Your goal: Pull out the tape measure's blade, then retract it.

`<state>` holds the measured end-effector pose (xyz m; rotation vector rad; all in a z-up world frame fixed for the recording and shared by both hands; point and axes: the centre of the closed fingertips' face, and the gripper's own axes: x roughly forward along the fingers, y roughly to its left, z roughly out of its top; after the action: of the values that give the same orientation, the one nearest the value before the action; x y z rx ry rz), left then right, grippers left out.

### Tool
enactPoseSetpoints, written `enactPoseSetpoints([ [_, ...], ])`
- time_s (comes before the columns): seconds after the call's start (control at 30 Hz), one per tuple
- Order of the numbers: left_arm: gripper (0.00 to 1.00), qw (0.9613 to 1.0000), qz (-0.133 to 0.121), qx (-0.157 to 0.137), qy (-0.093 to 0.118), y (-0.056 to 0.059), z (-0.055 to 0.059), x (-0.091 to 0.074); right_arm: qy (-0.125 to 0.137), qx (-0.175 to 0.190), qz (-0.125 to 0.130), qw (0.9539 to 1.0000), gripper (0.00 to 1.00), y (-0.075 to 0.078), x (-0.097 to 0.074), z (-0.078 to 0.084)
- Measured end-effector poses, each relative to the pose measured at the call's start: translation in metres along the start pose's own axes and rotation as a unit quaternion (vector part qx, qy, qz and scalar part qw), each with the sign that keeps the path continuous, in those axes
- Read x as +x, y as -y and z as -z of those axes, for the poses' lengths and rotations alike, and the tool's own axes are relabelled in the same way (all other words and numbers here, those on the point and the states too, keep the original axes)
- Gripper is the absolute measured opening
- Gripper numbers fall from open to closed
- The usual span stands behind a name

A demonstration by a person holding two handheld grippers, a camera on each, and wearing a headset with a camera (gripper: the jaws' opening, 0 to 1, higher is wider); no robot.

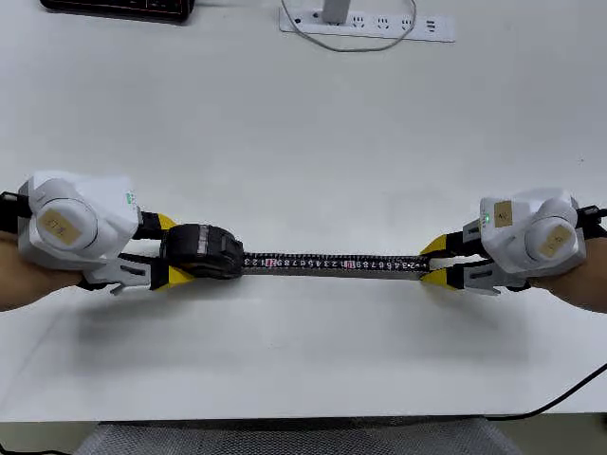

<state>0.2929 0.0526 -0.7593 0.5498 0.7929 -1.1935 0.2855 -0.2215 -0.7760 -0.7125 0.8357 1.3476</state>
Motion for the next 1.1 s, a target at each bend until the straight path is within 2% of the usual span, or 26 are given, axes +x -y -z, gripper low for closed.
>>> enactPoseSetpoints([
  [0.17,0.29,1.0,-0.004,0.008,-0.001,0.0,0.0,0.001,0.002,0.012,-0.003,0.9999,0.14,-0.001,0.0,-0.002],
  [0.27,0.31,0.9999,-0.004,0.012,-0.002,0.002,-0.001,0.002,0.005,0.022,-0.001,0.9997,0.2,0.001,-0.002,-0.003],
  [0.37,0.37,0.9999,-0.004,0.013,-0.001,0.003,-0.002,0.003,0.007,0.026,-0.003,0.9996,0.21,0.001,-0.004,-0.004],
  [0.53,0.36,0.9999,-0.003,0.015,-0.003,0.003,-0.002,0.004,0.006,0.026,-0.002,0.9996,0.21,0.001,-0.004,-0.003],
  [0.63,0.36,1.0,-0.003,0.008,0.0,0.003,-0.003,0.003,0.008,0.028,-0.002,0.9996,0.22,0.0,-0.005,-0.004],
  [1.1,0.53,0.9992,-0.023,-0.027,0.018,0.002,-0.007,-0.01,0.032,0.066,0.015,0.9972,0.37,-0.002,-0.011,-0.016],
])
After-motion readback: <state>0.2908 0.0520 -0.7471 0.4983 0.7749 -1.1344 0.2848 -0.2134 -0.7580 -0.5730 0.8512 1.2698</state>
